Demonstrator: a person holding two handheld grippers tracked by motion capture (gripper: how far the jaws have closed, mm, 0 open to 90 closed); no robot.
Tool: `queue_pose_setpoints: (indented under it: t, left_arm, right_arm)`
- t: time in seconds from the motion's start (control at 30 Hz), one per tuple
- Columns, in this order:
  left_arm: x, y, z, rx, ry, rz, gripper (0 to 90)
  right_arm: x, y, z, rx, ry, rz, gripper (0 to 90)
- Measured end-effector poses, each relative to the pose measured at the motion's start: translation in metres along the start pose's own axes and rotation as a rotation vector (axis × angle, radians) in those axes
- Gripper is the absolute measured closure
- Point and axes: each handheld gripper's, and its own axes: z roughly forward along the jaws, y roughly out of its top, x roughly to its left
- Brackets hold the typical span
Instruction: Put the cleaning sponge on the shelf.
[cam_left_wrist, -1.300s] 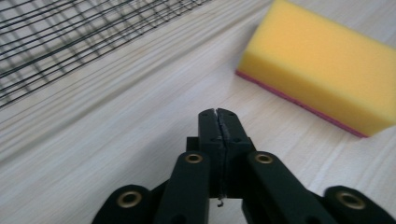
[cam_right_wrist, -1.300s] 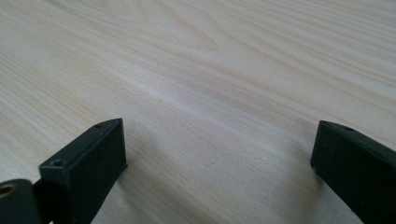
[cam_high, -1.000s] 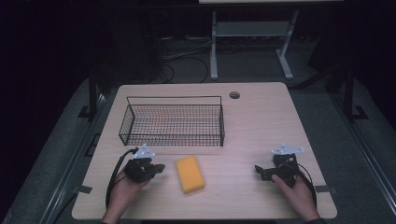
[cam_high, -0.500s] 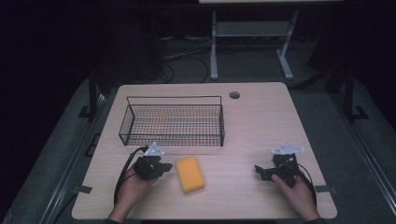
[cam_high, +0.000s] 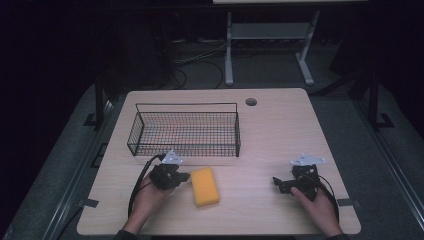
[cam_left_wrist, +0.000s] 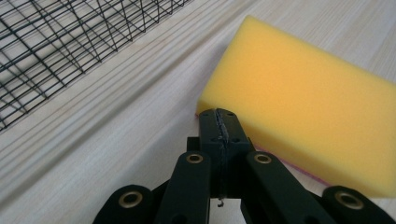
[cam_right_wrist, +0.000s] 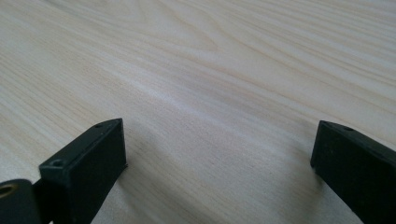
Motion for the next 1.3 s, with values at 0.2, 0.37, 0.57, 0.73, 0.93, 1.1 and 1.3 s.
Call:
queue_pose_setpoints:
  t: [0.2, 0.37, 0.57, 0.73, 0.93, 1.1, 1.3]
  left_arm:
    - [-0.001, 0.006, 0.005, 0.0, -0.004, 0.005, 89.6]
    - [-0.003, 0.011, 0.009, -0.004, -0.009, 0.01, 89.6]
    - [-0.008, 0.011, 0.0, -0.013, -0.004, 0.012, 89.6]
    - [-0.015, 0.006, -0.011, -0.019, -0.018, 0.006, 89.6]
    - [-0.026, -0.011, -0.022, -0.023, -0.04, -0.018, 89.6]
    - [-0.042, -0.021, -0.024, -0.033, -0.079, -0.027, 89.6]
    - [-0.052, -0.022, -0.019, -0.024, -0.103, -0.014, 89.6]
  right_arm:
    - [0.0, 0.0, 0.0, 0.0, 0.0, 0.0, 2.5]
    - [0.0, 0.0, 0.0, 0.0, 0.0, 0.0, 2.5]
    - [0.0, 0.0, 0.0, 0.0, 0.0, 0.0, 2.5]
    - [0.0, 0.0, 0.0, -0.001, 0.0, 0.0, 2.5]
    - [0.0, 0.0, 0.0, 0.0, 0.0, 0.0, 2.5]
    - [0.0, 0.0, 0.0, 0.002, 0.0, 0.0, 2.5]
    - [0.0, 0.0, 0.0, 0.001, 0.0, 0.0, 2.5]
